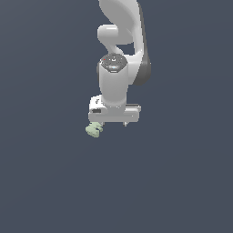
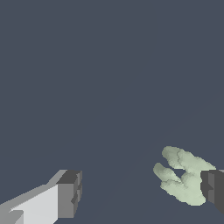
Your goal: Pick up the object and move it to a goal position.
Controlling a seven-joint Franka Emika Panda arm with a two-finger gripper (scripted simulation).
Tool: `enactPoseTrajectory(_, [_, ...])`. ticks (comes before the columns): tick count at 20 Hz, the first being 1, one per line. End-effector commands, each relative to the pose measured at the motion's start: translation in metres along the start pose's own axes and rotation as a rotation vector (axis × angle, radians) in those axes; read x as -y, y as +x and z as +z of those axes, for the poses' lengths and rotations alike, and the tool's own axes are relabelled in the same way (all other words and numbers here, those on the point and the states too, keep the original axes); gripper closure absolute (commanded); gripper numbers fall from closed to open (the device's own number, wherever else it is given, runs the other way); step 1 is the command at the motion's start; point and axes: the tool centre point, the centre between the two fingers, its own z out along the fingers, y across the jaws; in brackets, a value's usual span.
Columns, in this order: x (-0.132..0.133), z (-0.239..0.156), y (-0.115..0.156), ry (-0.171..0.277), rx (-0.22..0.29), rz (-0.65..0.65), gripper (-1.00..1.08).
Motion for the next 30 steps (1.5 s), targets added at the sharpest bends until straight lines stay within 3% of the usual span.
enactPoseTrajectory(1, [0.0,0.0,0.0,0.0,0.0,0.0,-0.92])
enactPoseTrajectory(9, [-0.022,-0.012,0.001,0.013,-0.019,0.045,-0.92])
enactPoseTrajectory(19, [-0.031,-0.004,-0.003,0.015,-0.018,0.083,-0.92])
enactPoseTrajectory(30, [-0.088,0.056,-0.044,0.02,0.0,0.359,-0.92])
